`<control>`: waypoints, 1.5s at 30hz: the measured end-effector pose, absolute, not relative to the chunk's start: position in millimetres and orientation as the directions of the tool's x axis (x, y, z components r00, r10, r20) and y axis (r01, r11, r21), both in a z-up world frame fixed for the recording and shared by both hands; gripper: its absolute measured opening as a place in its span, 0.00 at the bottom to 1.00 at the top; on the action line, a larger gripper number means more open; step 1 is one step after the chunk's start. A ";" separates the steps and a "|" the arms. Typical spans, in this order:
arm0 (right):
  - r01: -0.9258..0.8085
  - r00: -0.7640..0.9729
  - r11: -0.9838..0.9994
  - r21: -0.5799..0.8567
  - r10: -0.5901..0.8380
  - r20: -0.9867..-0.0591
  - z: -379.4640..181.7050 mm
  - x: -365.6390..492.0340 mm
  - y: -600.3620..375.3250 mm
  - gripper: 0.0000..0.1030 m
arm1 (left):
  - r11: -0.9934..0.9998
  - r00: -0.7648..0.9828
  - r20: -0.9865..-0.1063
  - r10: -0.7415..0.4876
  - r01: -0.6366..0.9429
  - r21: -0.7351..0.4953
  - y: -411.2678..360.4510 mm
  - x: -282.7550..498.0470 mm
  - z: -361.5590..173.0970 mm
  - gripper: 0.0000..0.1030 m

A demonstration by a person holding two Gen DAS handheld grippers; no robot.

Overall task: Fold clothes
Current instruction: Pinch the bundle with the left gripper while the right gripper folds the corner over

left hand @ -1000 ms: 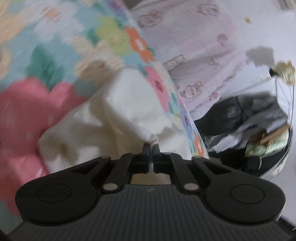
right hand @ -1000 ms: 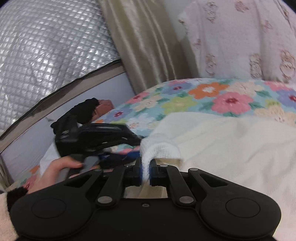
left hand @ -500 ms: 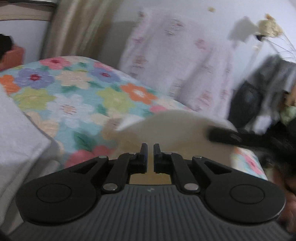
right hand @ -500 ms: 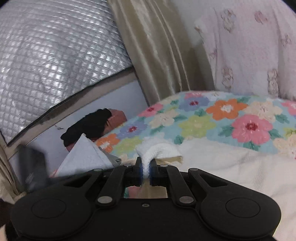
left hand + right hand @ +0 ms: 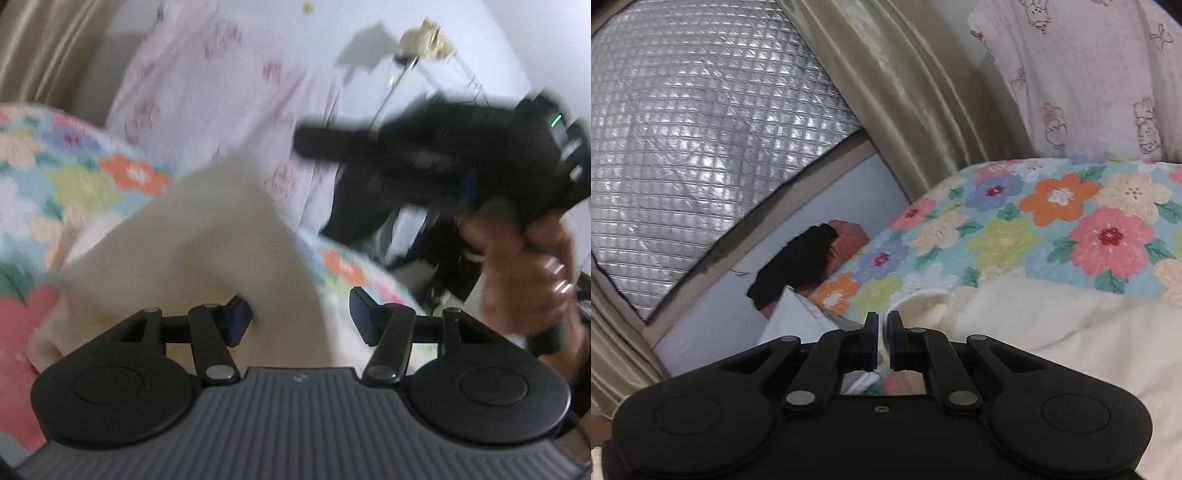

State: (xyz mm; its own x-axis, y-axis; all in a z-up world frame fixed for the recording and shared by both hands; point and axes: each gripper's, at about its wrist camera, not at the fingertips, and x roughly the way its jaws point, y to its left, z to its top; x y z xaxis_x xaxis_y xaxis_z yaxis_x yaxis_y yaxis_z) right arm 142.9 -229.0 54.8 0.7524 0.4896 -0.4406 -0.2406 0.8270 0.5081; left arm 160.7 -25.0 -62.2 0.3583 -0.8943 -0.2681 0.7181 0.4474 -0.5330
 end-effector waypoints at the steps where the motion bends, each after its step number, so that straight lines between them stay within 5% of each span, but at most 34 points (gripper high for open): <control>1: -0.233 0.756 0.841 0.488 0.473 -0.453 55.9 141.6 -228.2 0.07 | 0.451 0.346 -0.290 -0.892 0.710 -0.541 -29.8 160.8 -66.9 0.54; 4: -0.213 0.756 0.865 0.455 0.441 -0.484 54.3 137.2 -229.1 0.07 | 0.454 0.300 -0.342 -0.891 0.621 -0.638 -34.9 167.8 -83.6 0.49; 6: -0.197 0.749 0.868 0.456 0.433 -0.501 48.4 129.1 -232.2 0.08 | 0.463 0.283 -0.366 -0.886 0.524 -0.715 -31.7 174.9 -96.4 0.17; 8: -0.166 0.749 0.888 0.430 0.397 -0.530 40.0 116.7 -237.5 0.12 | 0.464 0.286 -0.368 -0.885 0.464 -0.755 -25.9 181.7 -102.9 0.06; 10: -0.119 0.746 0.917 0.382 0.336 -0.574 26.6 97.7 -239.2 0.18 | 0.459 0.290 -0.365 -0.885 0.407 -0.790 -20.0 187.7 -108.5 0.05; 12: -0.079 0.732 0.937 0.340 0.286 -0.618 8.5 77.1 -236.9 0.44 | 0.438 0.305 -0.335 -0.892 0.390 -0.810 -14.5 188.0 -107.6 0.04; 14: -0.049 0.718 0.954 0.297 0.240 -0.653 -10.7 58.5 -230.5 0.53 | 0.425 0.311 -0.317 -0.896 0.393 -0.815 -15.8 188.9 -103.5 0.04; 24: 0.067 0.749 0.994 0.087 0.008 -0.662 -62.1 61.6 -151.6 0.64 | 0.439 0.330 -0.316 -0.889 0.422 -0.794 -10.9 178.4 -80.1 0.04; 27: 0.110 0.756 0.986 -0.124 -0.164 -0.634 -73.2 71.0 -124.5 0.65 | 0.430 0.342 -0.293 -0.893 0.452 -0.782 -6.7 173.5 -68.5 0.04; 29: 0.118 0.751 0.950 -0.290 -0.276 -0.599 -84.8 73.3 -114.6 0.65 | 0.440 0.359 -0.290 -0.887 0.466 -0.768 -4.1 171.8 -63.0 0.04; 31: 0.139 0.743 0.950 -0.281 -0.287 -0.605 -86.7 69.8 -129.3 0.56 | 0.454 0.377 -0.293 -0.879 0.471 -0.756 -2.3 170.6 -59.3 0.04; 33: 0.153 0.733 0.961 -0.229 -0.266 -0.627 -83.3 65.4 -149.6 0.16 | 0.466 0.392 -0.295 -0.871 0.472 -0.748 -1.1 169.6 -56.7 0.04; 34: 0.152 0.727 0.970 -0.189 -0.239 -0.644 -78.4 63.3 -161.5 0.07 | 0.473 0.400 -0.297 -0.867 0.473 -0.744 -0.7 168.9 -55.1 0.03; 39: 0.023 0.769 0.985 -0.174 -0.128 -0.627 -45.6 46.9 -181.2 0.05 | 0.530 0.423 -0.343 -0.838 0.486 -0.695 2.0 153.8 -34.7 0.03; 44: -0.096 0.747 0.987 -0.127 -0.013 -0.665 -57.7 39.3 -176.7 0.07 | 0.766 0.494 -0.586 -0.642 0.442 -0.467 1.8 123.2 -39.0 0.03; 45: -0.109 0.722 0.988 -0.113 0.001 -0.692 -67.7 40.4 -172.8 0.14 | 0.795 0.476 -0.638 -0.605 0.409 -0.449 1.4 121.1 -51.5 0.03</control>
